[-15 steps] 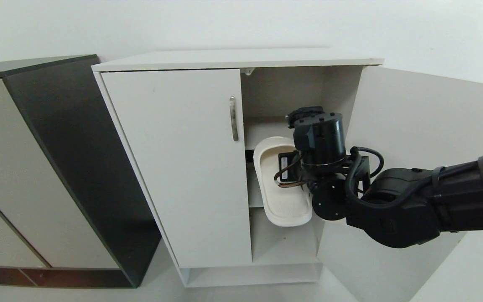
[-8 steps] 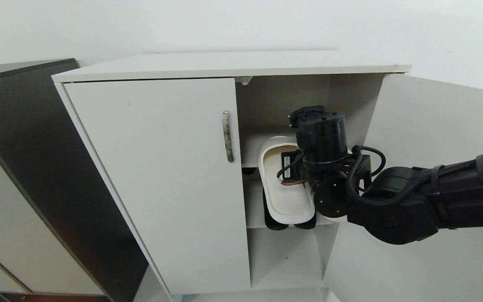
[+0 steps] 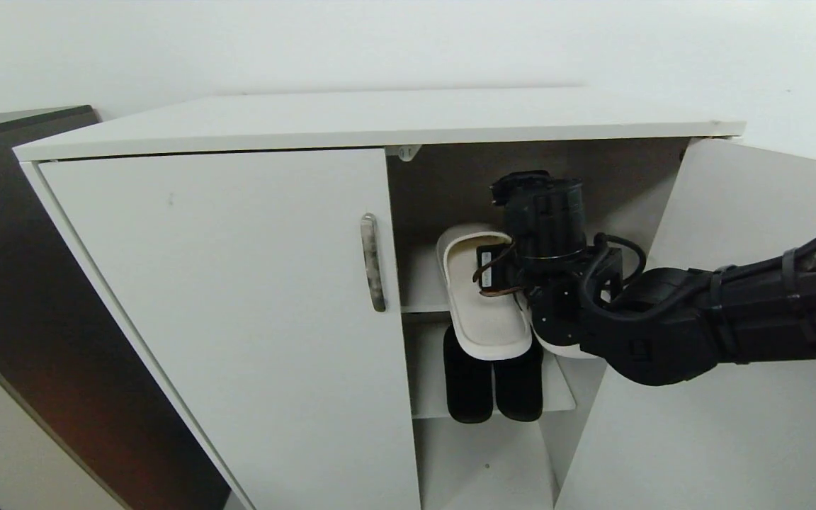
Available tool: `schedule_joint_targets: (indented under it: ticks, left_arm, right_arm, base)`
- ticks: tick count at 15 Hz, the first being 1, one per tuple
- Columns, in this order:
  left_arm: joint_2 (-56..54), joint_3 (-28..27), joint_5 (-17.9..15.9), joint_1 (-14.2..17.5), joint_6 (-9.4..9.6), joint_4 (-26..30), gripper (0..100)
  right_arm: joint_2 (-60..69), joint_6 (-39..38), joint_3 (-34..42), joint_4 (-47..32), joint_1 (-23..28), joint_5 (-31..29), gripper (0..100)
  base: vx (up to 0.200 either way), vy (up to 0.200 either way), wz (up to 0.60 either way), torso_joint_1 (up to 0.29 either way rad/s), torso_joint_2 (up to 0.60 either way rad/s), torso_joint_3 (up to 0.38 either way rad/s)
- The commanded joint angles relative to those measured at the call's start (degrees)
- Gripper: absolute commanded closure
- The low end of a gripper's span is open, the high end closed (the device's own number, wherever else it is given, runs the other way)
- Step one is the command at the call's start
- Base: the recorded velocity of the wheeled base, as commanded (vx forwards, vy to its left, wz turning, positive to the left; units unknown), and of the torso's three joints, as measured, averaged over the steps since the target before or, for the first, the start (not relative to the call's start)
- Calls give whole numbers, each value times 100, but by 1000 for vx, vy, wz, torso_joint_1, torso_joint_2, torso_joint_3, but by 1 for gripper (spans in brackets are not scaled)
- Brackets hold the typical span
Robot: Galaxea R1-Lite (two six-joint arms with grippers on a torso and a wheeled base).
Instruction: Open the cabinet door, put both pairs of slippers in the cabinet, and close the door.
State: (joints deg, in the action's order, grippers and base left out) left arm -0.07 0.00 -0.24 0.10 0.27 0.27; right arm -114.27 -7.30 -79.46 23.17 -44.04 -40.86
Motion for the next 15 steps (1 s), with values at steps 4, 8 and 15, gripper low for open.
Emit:
schedule_joint_targets:
  ticks: [4,8,15]
  left_arm:
    - [7,0,7,-1,-18,0,100]
    - [7,0,16,-1,-27,0,100]
    - [7,0,33,-1,-71,0,100]
  right_arm:
    - [-596,1,-676,-164,318,114,100]
    - [-1018,-8,-1485,-577,485,219,100]
    - [-1343,-8,-2355,-1201,537,228,100]
  base:
    - [0,0,0,0,0,0]
    - [0,0,0,0,0,0]
    - [0,0,0,0,0,0]
